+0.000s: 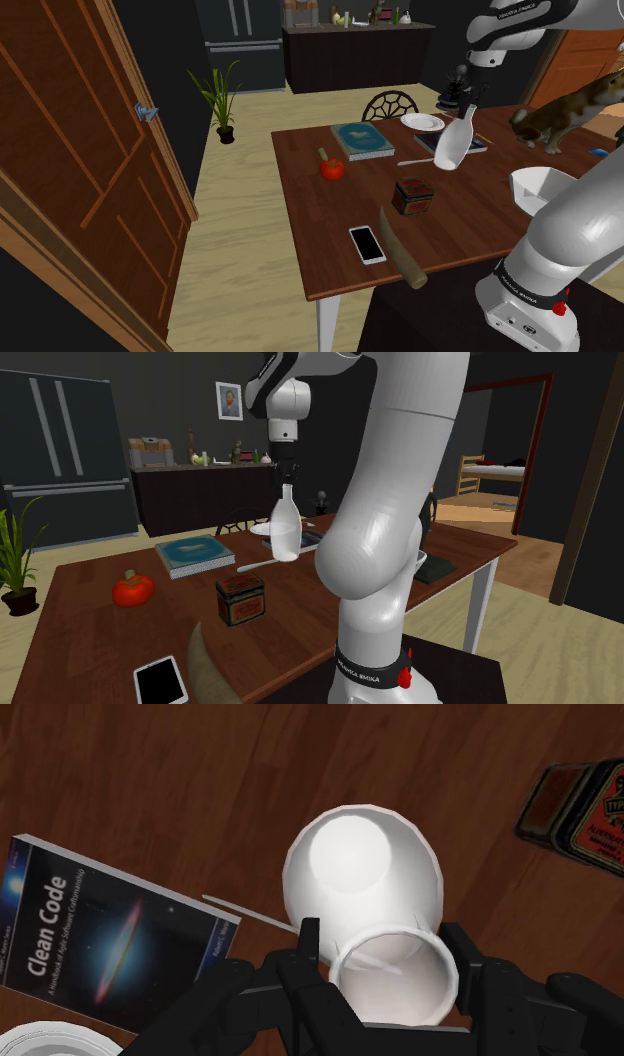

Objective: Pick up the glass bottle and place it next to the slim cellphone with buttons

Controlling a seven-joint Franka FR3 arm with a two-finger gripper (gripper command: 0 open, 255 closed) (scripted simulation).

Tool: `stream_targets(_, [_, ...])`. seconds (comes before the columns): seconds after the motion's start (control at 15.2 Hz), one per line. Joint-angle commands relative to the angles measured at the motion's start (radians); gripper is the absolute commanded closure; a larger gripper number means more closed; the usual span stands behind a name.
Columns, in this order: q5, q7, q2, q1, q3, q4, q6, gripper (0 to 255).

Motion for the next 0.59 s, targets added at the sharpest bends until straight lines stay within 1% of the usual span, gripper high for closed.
stream_targets(0.0, [-0.002,0.005,-0.007,0.001,0.004,0.021,-0.027,255])
stream_targets(0.53, [-0.002,0.007,-0.016,0.005,0.012,0.12,-0.135,255])
